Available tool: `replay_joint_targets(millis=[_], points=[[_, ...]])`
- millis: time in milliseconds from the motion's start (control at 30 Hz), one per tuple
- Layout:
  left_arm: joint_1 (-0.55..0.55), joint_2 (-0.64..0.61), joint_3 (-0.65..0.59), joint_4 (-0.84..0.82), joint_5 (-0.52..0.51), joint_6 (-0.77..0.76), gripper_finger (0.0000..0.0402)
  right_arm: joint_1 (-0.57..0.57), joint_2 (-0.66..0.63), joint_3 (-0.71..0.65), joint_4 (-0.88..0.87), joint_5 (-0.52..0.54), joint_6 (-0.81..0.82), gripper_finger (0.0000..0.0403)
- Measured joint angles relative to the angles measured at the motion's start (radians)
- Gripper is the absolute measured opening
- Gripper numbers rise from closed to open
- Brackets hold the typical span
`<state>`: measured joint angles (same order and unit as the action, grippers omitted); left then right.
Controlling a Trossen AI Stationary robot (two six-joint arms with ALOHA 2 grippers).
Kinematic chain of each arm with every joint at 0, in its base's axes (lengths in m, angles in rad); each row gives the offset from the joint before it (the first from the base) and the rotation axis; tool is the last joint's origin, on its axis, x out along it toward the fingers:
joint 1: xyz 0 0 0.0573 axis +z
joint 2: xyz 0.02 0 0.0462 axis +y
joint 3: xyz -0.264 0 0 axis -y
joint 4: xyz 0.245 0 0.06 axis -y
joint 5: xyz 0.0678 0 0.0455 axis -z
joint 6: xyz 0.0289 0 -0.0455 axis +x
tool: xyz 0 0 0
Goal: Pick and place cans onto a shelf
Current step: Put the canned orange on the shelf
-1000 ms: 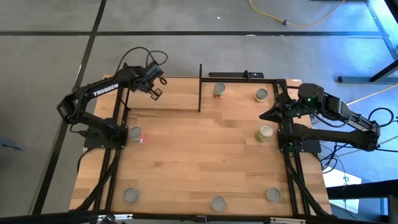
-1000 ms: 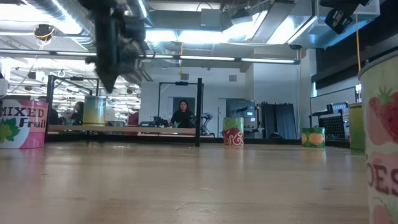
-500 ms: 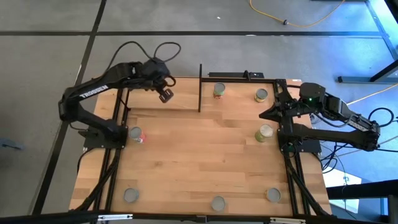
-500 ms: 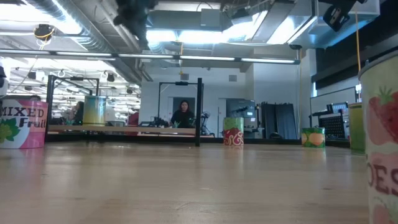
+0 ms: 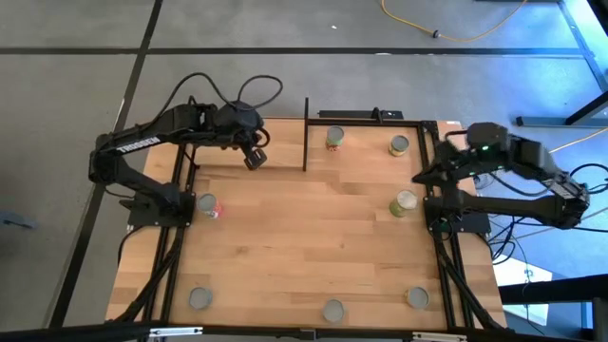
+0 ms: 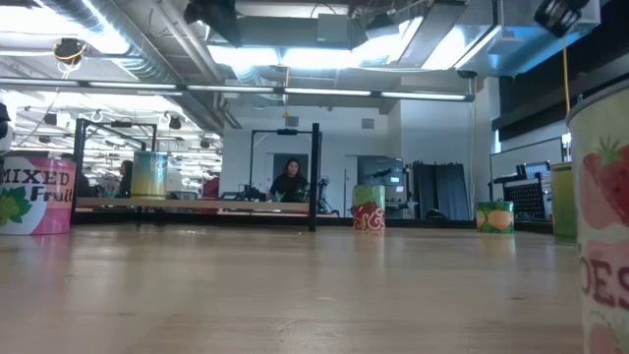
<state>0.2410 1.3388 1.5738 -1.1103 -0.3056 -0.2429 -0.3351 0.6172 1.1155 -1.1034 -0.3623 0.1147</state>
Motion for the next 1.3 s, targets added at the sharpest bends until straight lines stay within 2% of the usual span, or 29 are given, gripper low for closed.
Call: replay_joint_targets(millis=[100,200,367,533,700,833,1000,1167,1300], points=[[-0.016,-0.005,-0.001,0.000,0.019,-0.059,0.0000,0.000,0.039,0.120,-0.118,0.061,-0.066,0.0005],[-0.040,-0.016,0.000,0.005,0.047,-0.088,0.0000,0.000,0.082,0.219,-0.256,0.095,-0.066,0.0004],[-0.098,-0.045,0.000,-0.009,0.128,-0.033,0.0000,0.000,0.153,0.278,-0.482,0.116,-0.029,0.0003],[-0.164,-0.077,-0.001,-0.036,0.167,-0.032,0.0000,0.000,0.199,0.255,-0.468,0.020,-0.027,0.0002],[-0.221,-0.101,-0.002,-0.068,0.144,-0.037,0.0000,0.000,0.258,0.253,-0.466,0.023,0.081,0.0014],[-0.254,-0.112,0.000,-0.094,0.125,-0.036,0.0000,0.000,0.302,0.253,-0.468,0.071,0.094,0.0031],[-0.298,-0.126,-0.002,-0.153,0.114,-0.035,0.0000,0.000,0.356,0.253,-0.467,0.080,0.140,0.0038],[-0.333,-0.136,-0.002,-0.203,0.091,-0.035,0.0000,0.000,0.399,0.253,-0.467,0.085,0.052,0.0038],[-0.346,-0.148,-0.002,-0.210,0.087,-0.035,0.0000,0.000,0.423,0.253,-0.458,0.062,-0.084,0.0037]])
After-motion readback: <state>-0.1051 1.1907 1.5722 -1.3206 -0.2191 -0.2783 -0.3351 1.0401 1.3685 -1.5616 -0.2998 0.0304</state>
